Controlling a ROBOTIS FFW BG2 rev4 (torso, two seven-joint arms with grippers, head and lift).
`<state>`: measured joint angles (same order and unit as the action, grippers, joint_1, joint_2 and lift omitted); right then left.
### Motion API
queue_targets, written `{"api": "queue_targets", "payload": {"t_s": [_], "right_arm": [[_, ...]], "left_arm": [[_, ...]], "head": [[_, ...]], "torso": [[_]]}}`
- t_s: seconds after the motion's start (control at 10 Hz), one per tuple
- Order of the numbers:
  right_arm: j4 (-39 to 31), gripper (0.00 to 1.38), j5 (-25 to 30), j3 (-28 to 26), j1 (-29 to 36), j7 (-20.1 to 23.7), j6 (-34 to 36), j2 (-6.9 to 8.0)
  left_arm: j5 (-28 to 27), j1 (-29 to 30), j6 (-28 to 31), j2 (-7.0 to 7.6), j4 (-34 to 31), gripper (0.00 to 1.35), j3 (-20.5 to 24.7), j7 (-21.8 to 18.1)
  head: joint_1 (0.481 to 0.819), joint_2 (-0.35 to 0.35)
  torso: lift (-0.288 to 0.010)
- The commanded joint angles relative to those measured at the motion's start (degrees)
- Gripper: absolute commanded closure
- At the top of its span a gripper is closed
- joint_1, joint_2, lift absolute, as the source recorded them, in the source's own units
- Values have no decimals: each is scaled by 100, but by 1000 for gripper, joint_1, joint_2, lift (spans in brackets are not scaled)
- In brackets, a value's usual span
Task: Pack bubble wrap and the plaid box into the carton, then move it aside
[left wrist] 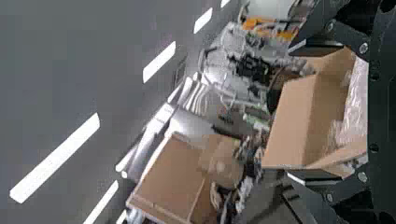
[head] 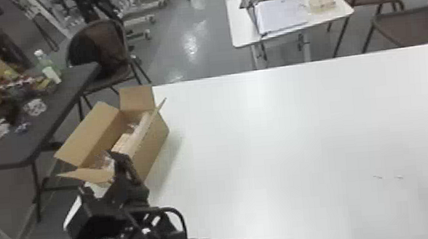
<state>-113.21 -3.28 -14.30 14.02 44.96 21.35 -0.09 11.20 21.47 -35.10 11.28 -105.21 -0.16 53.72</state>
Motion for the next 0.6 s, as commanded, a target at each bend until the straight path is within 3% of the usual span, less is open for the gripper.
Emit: {"api": "queue_targets", "payload": {"t_s": [0.0,0.1,0.3,0.4,0.5], "right_arm": [[-158,133,38,-134,321,-145,-360,14],[-149,133,20,-125,550,-330,-711,14],[123,136,-32,147,989,-936,-1968,14],[308,136,3,200,1209,-1138,-2539,14],[457,136,73,191,1481,-1288,-2935,14]], "left_arm": [[-514,473,504,138,-720,220,-310,-424],[-892,499,654,41,-825,220,-380,-1083],[-1120,842,1041,-407,-817,220,-116,-2982],[-1138,1211,1260,-530,-808,220,-63,-3579],[-1129,1501,1462,-486,-808,222,-90,-3852]], "head": [[695,333],[695,267],[695,135],[695,110],[695,80]], "torso": [[-166],[-166],[-166],[-166],[-166]]}}
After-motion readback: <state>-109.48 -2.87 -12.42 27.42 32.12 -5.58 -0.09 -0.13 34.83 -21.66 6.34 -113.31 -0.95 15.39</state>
